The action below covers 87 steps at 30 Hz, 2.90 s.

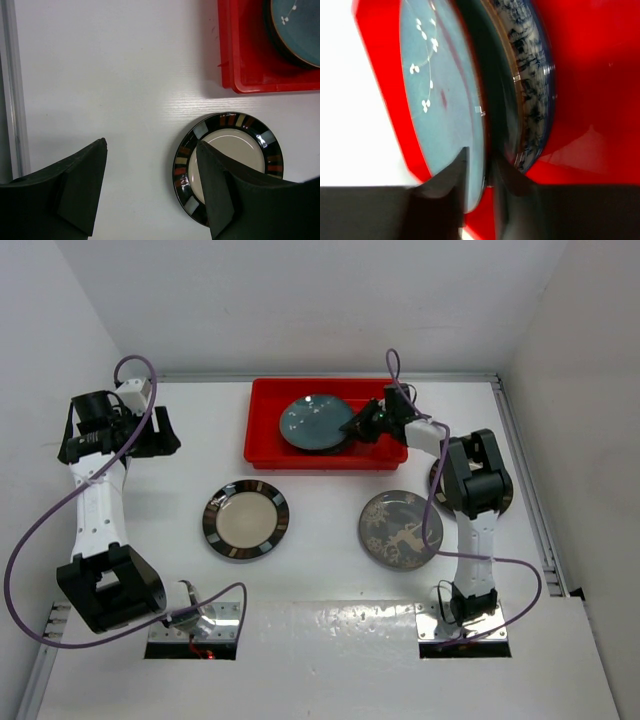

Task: Place the plates into the plastic bin on the countertop

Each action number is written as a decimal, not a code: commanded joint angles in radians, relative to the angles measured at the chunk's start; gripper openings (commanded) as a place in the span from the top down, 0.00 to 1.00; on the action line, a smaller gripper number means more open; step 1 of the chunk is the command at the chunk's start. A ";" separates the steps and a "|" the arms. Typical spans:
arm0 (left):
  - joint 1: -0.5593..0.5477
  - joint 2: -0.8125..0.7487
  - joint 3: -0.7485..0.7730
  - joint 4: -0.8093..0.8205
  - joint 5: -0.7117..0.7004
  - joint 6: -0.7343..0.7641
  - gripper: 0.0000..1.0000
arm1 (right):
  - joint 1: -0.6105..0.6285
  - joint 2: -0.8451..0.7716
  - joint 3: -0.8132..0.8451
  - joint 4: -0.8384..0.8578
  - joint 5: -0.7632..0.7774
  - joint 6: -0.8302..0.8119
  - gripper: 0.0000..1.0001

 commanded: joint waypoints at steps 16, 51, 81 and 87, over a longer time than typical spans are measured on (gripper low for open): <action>-0.017 -0.003 0.000 0.026 -0.046 0.022 0.26 | 0.017 0.074 0.341 -0.554 0.226 -0.358 0.33; -0.247 0.285 -0.307 0.005 -0.111 0.452 0.20 | 0.076 -0.110 0.323 -0.562 0.457 -0.598 0.42; -0.210 0.285 -0.157 -0.169 0.208 0.602 1.00 | -0.239 -0.865 -0.510 -0.453 0.248 -0.441 0.35; -0.419 0.158 -0.109 -0.169 0.246 0.598 1.00 | -0.322 -0.909 -0.556 -0.450 0.197 -0.407 0.35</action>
